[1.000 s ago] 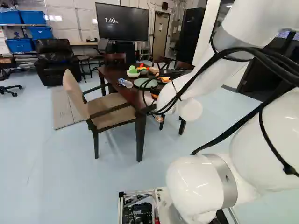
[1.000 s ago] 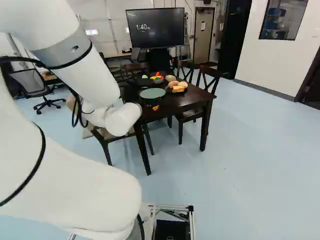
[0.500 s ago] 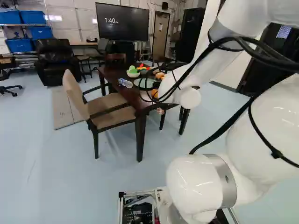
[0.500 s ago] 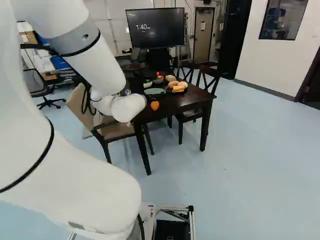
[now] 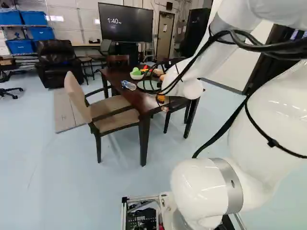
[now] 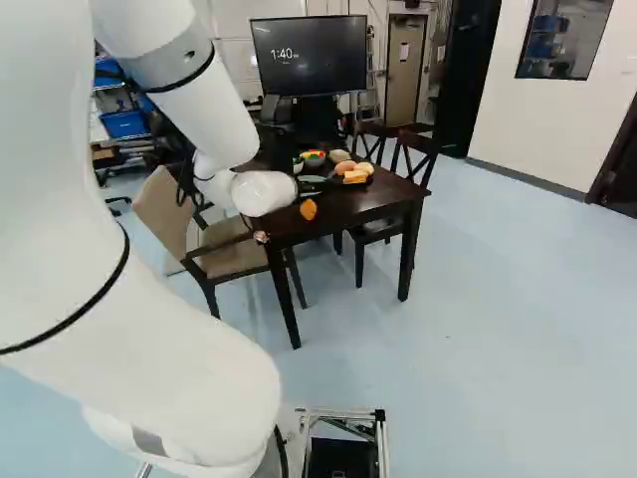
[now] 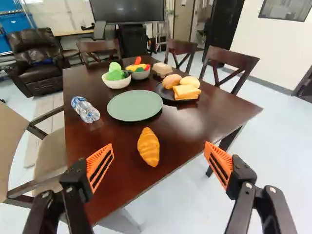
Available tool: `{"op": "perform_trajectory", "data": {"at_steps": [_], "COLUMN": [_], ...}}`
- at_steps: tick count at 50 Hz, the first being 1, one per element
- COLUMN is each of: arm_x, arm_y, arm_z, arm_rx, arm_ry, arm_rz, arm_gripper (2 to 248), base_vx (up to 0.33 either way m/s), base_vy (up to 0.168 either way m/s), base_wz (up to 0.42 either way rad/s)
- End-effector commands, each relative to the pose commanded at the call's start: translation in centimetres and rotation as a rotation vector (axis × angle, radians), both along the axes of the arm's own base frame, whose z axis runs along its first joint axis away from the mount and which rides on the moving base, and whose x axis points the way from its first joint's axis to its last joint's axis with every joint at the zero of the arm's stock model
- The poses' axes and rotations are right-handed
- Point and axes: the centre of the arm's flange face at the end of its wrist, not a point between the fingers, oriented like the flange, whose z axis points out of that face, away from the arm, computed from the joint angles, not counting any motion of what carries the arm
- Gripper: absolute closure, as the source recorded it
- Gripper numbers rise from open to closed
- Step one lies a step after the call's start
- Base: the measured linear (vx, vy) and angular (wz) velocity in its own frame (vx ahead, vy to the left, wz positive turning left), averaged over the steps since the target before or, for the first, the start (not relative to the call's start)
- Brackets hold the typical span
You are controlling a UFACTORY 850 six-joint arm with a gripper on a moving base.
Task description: Move the croissant to the empty plate
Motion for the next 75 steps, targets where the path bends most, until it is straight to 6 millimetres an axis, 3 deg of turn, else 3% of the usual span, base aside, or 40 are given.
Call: {"op": "perform_trajectory", "data": {"at_steps": [62, 75], "arm_x": [9.0, 11.0], "arm_y": [0.1, 0.4], "arm_z": [3.3, 2.6], "arm_rx": [0.016, 0.02], "arm_ry": [0.319, 0.419], "arm_rz": [0.013, 0.02], "arm_gripper": [3, 3], "base_vx": [0.0, 0.0], "base_vy": [0.0, 0.0], "base_wz": [0.0, 0.0]}}
